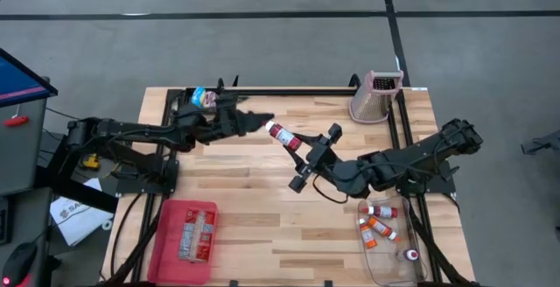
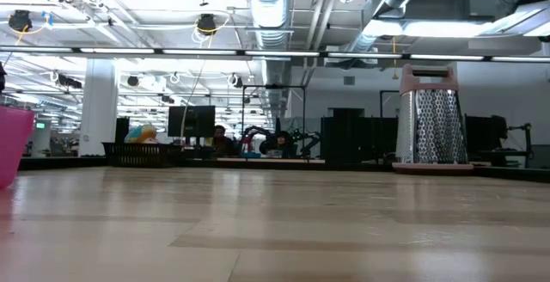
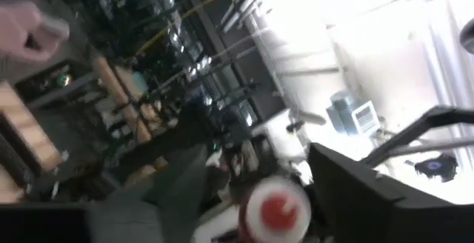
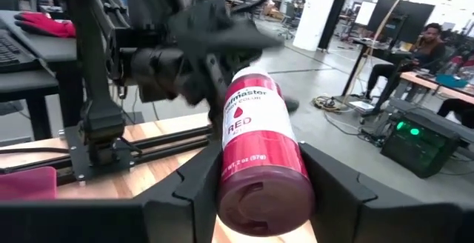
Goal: Pick & Place Food Item
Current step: Put the red food coloring bottle into the transparent bin
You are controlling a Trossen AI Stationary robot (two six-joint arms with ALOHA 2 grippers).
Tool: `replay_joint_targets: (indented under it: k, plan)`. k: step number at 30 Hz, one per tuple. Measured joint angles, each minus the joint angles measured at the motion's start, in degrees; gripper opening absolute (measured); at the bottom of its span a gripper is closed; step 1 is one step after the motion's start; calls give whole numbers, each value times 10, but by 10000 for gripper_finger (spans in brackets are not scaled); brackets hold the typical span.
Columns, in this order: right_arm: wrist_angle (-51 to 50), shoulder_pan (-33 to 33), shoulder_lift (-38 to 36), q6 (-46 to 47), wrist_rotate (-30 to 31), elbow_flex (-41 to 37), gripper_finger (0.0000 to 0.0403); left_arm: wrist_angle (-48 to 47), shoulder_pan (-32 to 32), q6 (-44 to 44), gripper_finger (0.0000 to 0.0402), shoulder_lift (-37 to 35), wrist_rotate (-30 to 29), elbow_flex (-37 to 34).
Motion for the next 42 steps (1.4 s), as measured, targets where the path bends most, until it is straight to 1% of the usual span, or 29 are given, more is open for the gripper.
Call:
replay_joint_targets:
  k: [2, 5, 8, 12, 16, 19, 21, 23, 26, 30, 34, 39, 42]
  plan:
    - [0, 8, 0, 0, 17, 0, 154, 5, 14, 0, 263, -8, 6, 0]
    - [0, 21, 0, 1, 32, 0, 146, -16, 44, 1, 296, -34, 32, 0]
    - [0, 40, 0, 14, 51, 0, 145, -57, 81, 9, 309, -67, 56, 0]
    - [-23, 84, 0, 66, 79, 0, 152, -108, 125, 37, 306, -122, 104, 0]
    - [-87, 142, 0, 176, 101, 0, 151, -183, 148, 78, 296, -176, 174, 0]
    - [-147, 184, 0, 289, 102, 0, 146, -252, 147, 114, 292, -213, 208, 0]
    - [-183, 208, 0, 365, 97, 0, 145, -288, 139, 136, 291, -231, 220, 0]
    - [-210, 226, 0, 428, 80, 0, 144, -318, 126, 153, 291, -246, 220, 0]
    - [-231, 239, 0, 491, 42, 0, 144, -336, 107, 166, 292, -255, 220, 0]
    - [-250, 238, 0, 535, -23, 0, 143, -342, 85, 167, 290, -253, 219, 0]
    - [-292, 221, 0, 569, -82, 0, 143, -343, 64, 177, 289, -243, 208, -1]
    - [-379, 193, 3, 622, -207, 0, 142, -341, 43, 182, 289, -235, 197, -1]
    - [-426, 189, 11, 648, -282, 0, 142, -342, 34, 184, 289, -229, 194, -1]
